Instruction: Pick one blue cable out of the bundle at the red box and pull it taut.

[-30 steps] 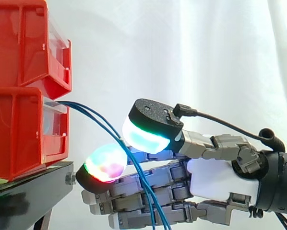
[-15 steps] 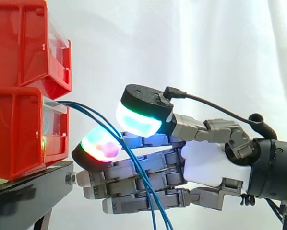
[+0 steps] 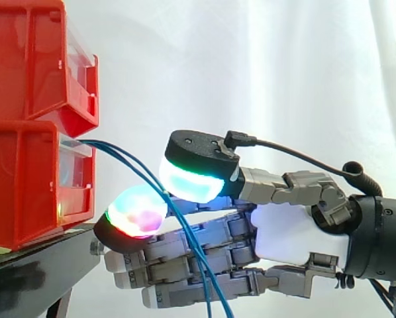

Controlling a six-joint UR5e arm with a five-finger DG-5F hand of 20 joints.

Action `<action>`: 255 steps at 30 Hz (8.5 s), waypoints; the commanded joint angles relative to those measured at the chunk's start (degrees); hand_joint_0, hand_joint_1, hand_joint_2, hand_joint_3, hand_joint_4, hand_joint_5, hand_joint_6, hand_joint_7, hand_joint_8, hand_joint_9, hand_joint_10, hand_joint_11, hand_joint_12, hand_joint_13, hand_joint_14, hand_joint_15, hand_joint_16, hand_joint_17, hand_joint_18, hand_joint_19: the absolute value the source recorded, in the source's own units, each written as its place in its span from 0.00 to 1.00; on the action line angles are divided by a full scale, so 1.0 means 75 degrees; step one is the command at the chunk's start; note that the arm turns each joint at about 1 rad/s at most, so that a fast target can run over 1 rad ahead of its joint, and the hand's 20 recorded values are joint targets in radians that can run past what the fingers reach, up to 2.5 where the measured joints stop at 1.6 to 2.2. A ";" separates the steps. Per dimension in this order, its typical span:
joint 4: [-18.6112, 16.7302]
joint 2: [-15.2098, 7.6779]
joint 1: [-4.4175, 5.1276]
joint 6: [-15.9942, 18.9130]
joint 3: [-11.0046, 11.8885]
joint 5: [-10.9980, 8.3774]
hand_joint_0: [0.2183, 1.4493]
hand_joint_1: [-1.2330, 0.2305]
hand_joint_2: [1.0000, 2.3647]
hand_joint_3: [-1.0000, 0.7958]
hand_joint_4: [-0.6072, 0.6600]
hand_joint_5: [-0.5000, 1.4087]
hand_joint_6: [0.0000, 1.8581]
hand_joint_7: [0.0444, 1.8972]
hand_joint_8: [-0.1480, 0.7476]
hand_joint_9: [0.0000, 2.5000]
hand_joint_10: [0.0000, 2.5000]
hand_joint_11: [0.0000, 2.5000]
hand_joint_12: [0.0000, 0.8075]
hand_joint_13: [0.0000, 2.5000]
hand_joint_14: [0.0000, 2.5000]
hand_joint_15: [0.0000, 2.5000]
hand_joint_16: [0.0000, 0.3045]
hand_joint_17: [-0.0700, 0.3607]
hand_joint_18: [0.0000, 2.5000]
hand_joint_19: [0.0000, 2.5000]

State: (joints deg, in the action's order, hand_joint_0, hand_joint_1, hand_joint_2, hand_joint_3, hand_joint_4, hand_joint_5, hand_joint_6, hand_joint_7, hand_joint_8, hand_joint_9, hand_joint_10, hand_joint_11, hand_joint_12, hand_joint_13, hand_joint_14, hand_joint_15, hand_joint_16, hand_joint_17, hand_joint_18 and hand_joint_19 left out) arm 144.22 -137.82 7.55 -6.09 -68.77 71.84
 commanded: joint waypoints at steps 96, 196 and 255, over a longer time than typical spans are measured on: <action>0.0610 0.0341 -0.0339 -0.0055 0.0005 0.0886 0.29 0.34 0.00 0.32 0.66 0.17 0.49 0.42 0.55 0.22 0.00 0.08 0.45 0.11 0.00 0.04 0.18 0.45 0.08 0.03; 0.0622 0.0341 -0.0316 -0.0055 0.0087 0.0839 0.33 0.22 0.00 0.28 0.67 0.18 0.48 0.50 0.56 0.27 0.00 0.15 0.47 0.14 0.00 0.04 0.18 0.45 0.17 0.02; 0.0680 0.0341 -0.0316 -0.0078 0.0251 0.0851 0.19 0.38 0.00 0.28 0.63 0.18 0.49 0.46 0.60 0.29 0.00 0.15 0.51 0.15 0.00 0.05 0.21 0.50 0.17 0.05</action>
State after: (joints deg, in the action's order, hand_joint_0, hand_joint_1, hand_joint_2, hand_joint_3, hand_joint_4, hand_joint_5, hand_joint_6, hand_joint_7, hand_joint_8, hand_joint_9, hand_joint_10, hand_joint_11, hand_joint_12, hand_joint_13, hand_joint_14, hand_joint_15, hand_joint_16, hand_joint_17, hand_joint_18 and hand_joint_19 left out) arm 149.30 -135.24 5.18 -6.73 -66.88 78.22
